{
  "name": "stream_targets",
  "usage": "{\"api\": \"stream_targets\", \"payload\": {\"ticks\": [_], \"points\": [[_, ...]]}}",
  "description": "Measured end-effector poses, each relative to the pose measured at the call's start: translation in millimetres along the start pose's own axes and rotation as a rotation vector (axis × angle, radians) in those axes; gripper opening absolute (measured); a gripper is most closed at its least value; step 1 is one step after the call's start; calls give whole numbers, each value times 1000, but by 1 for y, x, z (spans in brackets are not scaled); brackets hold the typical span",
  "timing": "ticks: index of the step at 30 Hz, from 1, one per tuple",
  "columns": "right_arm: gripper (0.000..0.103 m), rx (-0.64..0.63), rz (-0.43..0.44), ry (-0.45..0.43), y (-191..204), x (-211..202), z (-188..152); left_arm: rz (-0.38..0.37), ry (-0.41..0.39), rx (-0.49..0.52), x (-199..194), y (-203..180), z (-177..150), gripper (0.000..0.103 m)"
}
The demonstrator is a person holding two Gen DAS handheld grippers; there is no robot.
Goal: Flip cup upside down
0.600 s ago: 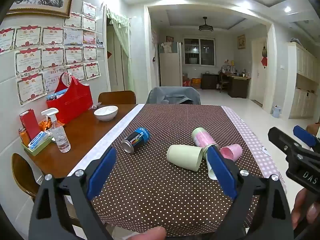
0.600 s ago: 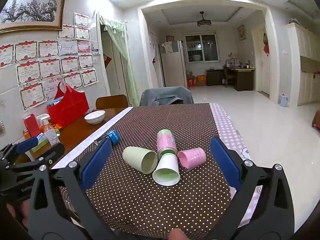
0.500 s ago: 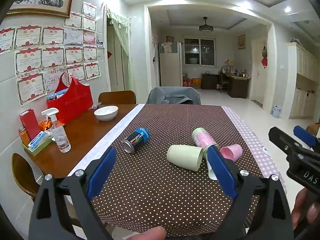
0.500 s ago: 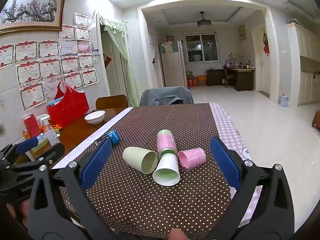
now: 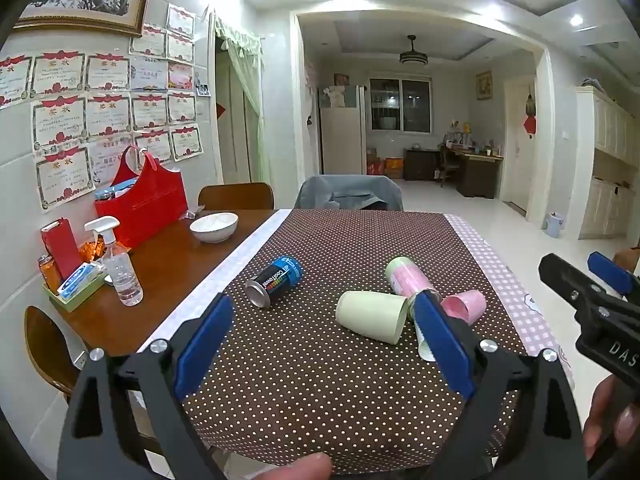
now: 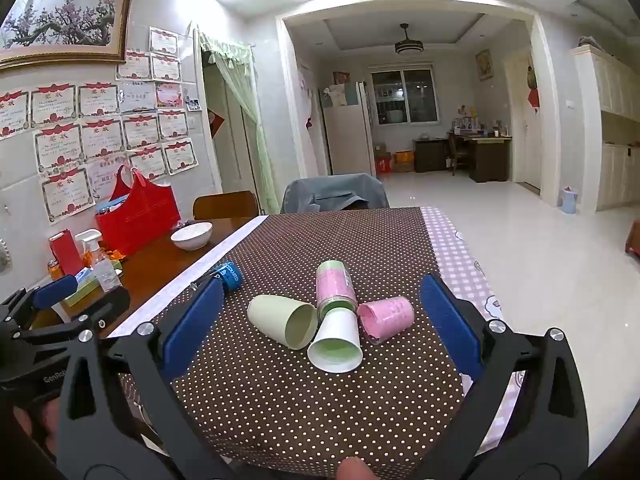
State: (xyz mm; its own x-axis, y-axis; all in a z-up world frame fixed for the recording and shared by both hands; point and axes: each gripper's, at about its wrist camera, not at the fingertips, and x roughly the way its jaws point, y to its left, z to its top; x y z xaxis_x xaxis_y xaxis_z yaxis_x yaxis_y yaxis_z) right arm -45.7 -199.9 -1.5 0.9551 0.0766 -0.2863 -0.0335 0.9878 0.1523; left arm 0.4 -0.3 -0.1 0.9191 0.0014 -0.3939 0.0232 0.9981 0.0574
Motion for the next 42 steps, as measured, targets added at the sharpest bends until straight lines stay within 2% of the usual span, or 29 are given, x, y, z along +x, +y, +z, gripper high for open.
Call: {"api": "stream_targets", "payload": {"ticks": [42], "points": [[97, -25, 8, -2, 10, 11, 6, 0, -3, -5, -6, 8, 3, 91]]}}
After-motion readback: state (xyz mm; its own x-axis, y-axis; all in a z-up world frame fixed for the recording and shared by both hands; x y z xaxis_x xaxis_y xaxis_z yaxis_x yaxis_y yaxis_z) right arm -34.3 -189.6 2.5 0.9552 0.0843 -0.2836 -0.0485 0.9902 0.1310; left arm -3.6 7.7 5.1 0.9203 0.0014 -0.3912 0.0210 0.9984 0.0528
